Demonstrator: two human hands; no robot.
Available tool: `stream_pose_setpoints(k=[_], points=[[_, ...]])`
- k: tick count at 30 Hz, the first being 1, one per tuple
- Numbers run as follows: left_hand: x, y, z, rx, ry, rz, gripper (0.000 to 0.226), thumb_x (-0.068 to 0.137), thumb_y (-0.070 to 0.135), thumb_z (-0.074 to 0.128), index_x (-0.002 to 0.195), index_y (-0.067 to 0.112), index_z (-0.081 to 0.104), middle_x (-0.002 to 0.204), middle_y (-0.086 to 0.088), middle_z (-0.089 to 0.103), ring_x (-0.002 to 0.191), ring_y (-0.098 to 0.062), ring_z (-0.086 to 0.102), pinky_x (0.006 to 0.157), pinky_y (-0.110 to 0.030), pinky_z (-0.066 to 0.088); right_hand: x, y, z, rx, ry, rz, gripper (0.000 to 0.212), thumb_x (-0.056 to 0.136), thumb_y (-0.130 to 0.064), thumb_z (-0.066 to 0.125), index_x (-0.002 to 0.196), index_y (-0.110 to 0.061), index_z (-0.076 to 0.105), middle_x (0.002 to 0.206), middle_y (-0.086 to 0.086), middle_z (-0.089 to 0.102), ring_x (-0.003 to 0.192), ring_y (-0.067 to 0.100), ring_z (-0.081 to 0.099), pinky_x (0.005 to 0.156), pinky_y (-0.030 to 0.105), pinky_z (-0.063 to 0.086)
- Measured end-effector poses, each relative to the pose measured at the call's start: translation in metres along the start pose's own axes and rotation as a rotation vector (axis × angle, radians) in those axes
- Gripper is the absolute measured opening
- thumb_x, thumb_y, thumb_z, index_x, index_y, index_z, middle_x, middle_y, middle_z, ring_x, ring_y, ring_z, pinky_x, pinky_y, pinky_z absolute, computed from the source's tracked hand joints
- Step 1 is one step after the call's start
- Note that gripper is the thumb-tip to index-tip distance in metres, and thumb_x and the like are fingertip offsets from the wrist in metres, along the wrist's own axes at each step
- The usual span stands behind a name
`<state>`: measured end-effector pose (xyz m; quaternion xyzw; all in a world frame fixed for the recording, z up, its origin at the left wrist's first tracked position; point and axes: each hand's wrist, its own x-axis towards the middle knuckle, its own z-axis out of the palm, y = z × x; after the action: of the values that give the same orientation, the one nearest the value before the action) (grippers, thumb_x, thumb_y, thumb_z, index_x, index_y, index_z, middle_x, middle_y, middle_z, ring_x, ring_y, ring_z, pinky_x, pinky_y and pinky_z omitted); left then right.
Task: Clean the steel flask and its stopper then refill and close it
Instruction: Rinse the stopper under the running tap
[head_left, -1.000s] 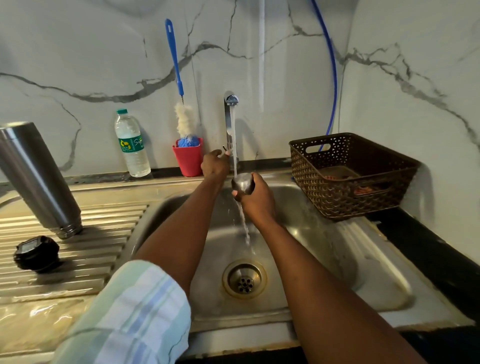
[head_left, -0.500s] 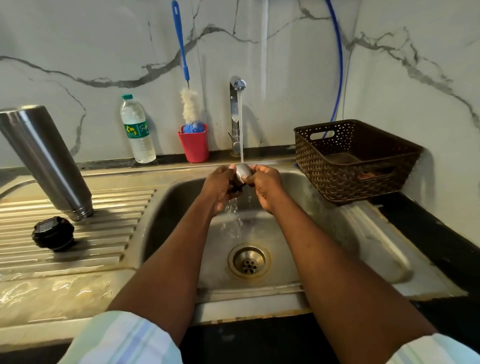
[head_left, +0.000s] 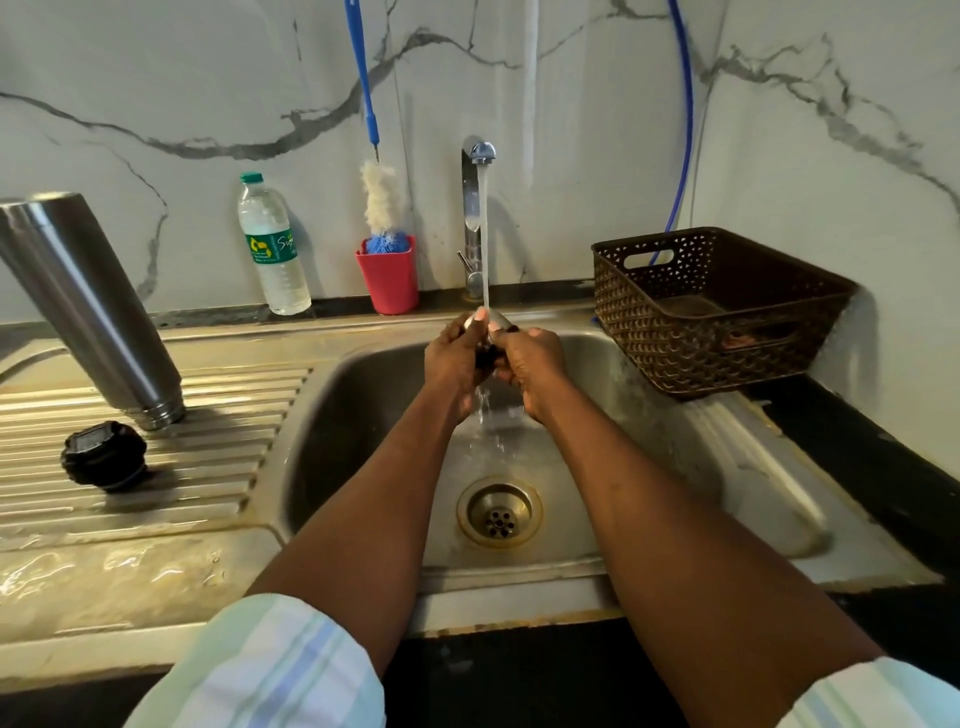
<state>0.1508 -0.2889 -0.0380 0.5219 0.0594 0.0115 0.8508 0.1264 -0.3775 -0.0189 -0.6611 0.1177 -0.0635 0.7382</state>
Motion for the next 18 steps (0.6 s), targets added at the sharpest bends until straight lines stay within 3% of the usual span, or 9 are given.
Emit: stream_pose_setpoints(k=[3,6,9,11,13,15,17,18], points=[[0.0,0.001,-0.001,0.078,0.065,-0.048,0.034,0.1,0.036,0.056,0.117,0.009,0.067,0.108,-0.015,0.073,0.1,-0.027,0.071,0.089,-0.043,0.058,-0.001,-0.003,-0.003,0.002,-0.038,-0.063,0.022,0.092,-0.006,0.06,0.114,-0.007,0.065,0.095,0.005,0.066,0.08,0.014,0.06,0.07,0.023,0.049],[-0.001,0.004,-0.005,0.196,0.055,-0.053,0.025,0.1,0.034,0.054,0.111,0.013,0.066,0.108,-0.011,0.072,0.099,-0.023,0.07,0.086,-0.038,0.053,0.001,-0.003,-0.003,-0.019,0.027,-0.107,0.021,0.096,-0.012,0.057,0.113,-0.005,0.066,0.096,0.006,0.065,0.082,0.016,0.058,0.059,0.018,0.044],[-0.001,0.009,-0.007,0.04,-0.113,-0.064,0.022,0.099,0.017,0.055,0.118,0.008,0.062,0.112,-0.015,0.067,0.099,-0.025,0.065,0.081,-0.034,0.057,0.0,-0.004,-0.003,0.06,0.037,-0.045,0.019,0.098,-0.022,0.057,0.108,-0.009,0.067,0.097,0.009,0.068,0.084,0.019,0.063,0.067,0.023,0.051],[0.0,0.01,-0.008,0.022,-0.124,-0.046,0.029,0.099,0.016,0.057,0.125,0.005,0.061,0.115,-0.017,0.066,0.101,-0.028,0.066,0.079,-0.037,0.059,0.0,-0.006,-0.004,0.122,-0.036,-0.057,0.021,0.099,-0.021,0.055,0.112,-0.008,0.065,0.098,0.009,0.069,0.089,0.02,0.065,0.075,0.025,0.053],[0.003,0.008,-0.009,0.03,-0.025,-0.031,0.032,0.097,0.026,0.063,0.12,0.004,0.064,0.111,-0.018,0.071,0.098,-0.03,0.07,0.08,-0.04,0.061,-0.007,-0.009,-0.003,-0.018,-0.154,-0.141,0.021,0.097,-0.011,0.054,0.116,-0.009,0.064,0.102,0.007,0.069,0.095,0.02,0.065,0.079,0.023,0.053],[0.003,0.006,-0.009,0.079,0.103,-0.045,0.035,0.093,0.035,0.066,0.109,0.004,0.067,0.101,-0.016,0.073,0.091,-0.028,0.073,0.079,-0.041,0.062,-0.01,-0.006,0.003,-0.342,-0.193,-0.248,0.03,0.096,-0.004,0.053,0.124,-0.007,0.061,0.112,0.011,0.067,0.104,0.024,0.063,0.088,0.033,0.052],[0.003,0.006,-0.01,0.121,0.148,-0.101,0.034,0.095,0.04,0.064,0.103,0.007,0.067,0.093,-0.01,0.072,0.084,-0.023,0.071,0.074,-0.038,0.062,-0.009,0.002,0.009,-0.645,-0.17,-0.366,0.021,0.097,-0.01,0.051,0.114,-0.008,0.064,0.106,0.013,0.067,0.098,0.027,0.063,0.084,0.04,0.051],[0.002,0.007,-0.011,0.111,0.106,-0.13,0.031,0.097,0.037,0.061,0.102,0.007,0.067,0.09,-0.008,0.07,0.081,-0.021,0.068,0.067,-0.035,0.061,-0.008,0.004,0.012,-0.683,-0.142,-0.393,0.018,0.098,-0.014,0.051,0.106,-0.008,0.066,0.099,0.013,0.068,0.092,0.028,0.064,0.077,0.038,0.051]])
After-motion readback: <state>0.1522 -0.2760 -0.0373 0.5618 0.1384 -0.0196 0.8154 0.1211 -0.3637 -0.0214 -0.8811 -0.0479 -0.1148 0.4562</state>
